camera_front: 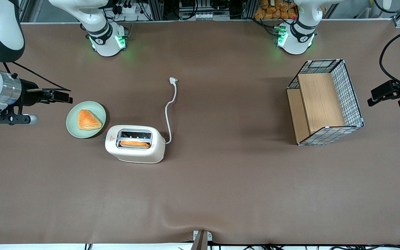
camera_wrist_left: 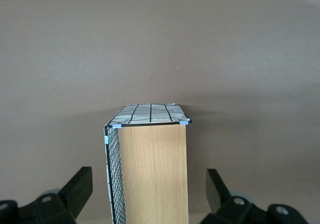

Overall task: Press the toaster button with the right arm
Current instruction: 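Move the right gripper in over the green plate toward the toaster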

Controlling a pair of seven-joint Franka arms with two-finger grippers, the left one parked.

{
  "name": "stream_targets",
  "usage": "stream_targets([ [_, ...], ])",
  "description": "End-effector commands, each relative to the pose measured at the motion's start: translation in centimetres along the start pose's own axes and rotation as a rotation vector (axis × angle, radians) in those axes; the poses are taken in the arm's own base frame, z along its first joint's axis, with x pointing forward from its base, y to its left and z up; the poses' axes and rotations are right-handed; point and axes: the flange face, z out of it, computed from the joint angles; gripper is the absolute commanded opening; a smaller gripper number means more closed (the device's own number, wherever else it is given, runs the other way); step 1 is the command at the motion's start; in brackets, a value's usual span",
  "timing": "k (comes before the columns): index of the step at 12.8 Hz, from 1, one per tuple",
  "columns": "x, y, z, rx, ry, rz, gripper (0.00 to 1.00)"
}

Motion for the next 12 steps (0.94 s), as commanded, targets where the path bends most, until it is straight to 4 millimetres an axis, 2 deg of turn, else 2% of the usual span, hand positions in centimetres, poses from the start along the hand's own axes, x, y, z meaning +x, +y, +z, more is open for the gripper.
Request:
stream_targets([
  [1, 0.5, 0.1, 0.6, 0.028, -0.001, 0.015, 1.00],
  [2, 0.6, 0.0, 0.7, 0.040, -0.001, 0.015, 0.91],
  [6, 1.3, 0.0, 1.3, 0.062, -0.004, 0.021, 0.40],
  [7, 1.4, 0.1, 1.5, 0.062, -0.007, 0.019, 0.30],
  [10, 1.7, -0.1, 1.9, 0.085, -0.013, 0.012, 0.03],
  [12, 1.9, -0.1, 2.2, 0.093, -0.020, 0.014, 0.00],
])
